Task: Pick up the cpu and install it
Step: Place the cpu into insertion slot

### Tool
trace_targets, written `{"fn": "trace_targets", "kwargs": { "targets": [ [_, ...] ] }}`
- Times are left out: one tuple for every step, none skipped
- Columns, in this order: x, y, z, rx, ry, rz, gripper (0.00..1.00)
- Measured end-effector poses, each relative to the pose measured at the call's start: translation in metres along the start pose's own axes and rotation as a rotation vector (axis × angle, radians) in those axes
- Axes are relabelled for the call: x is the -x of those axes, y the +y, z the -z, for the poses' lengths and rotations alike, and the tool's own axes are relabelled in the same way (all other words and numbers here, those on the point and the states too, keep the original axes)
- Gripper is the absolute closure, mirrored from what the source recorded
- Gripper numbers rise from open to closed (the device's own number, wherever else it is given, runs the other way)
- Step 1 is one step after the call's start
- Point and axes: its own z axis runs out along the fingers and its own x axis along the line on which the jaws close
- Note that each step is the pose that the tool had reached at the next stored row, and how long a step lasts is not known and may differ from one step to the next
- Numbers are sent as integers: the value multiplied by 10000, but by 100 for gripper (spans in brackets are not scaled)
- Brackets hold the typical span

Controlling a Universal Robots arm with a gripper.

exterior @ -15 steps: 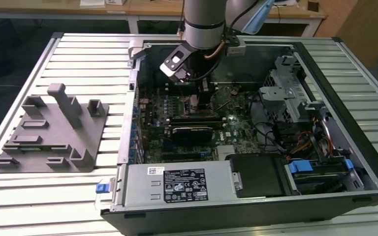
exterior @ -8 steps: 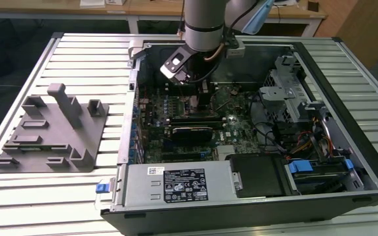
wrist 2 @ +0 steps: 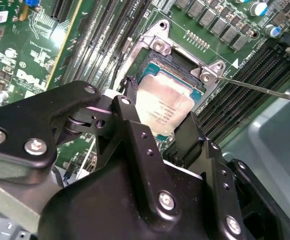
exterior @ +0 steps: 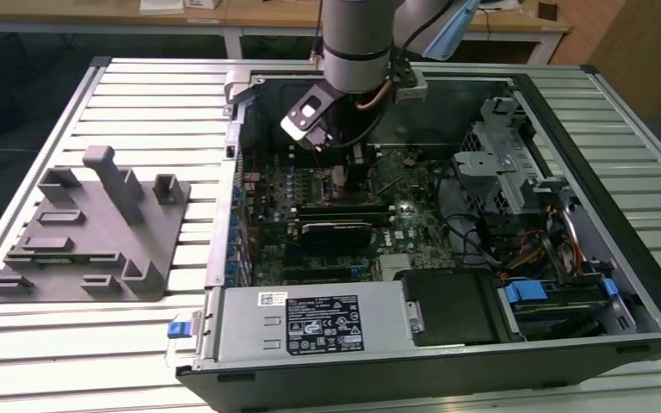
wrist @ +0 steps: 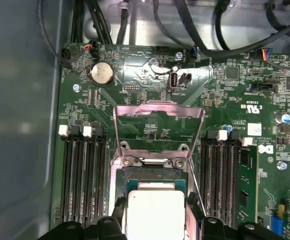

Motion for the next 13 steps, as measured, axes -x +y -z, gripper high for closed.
{"fn": "trace_targets", "kwargs": {
  "targets": [
    [1, -1, -10, -4, -2, 1, 45],
    [1, -1, -24, -10, -2, 3, 45],
    [1, -1, -38, -16, -1, 2, 45],
    [1, -1, -53, -23, -1, 2, 45],
    [1, -2, -66, -30, -1, 2, 45],
    [1, -2, -78, -37, -1, 2, 45],
    [0, -3, -87, -44, -1, 2, 45],
    [0, -3, -95, -51, -1, 3, 45],
    [0, -3, -103, -58, -1, 3, 45],
    [0, -4, -112, -65, -1, 2, 45],
    [0, -4, -120, -69, -1, 2, 45],
    [0, -5, -128, -70, 0, 2, 45],
    [0, -5, -136, -71, 0, 2, 45]
  ]
}}
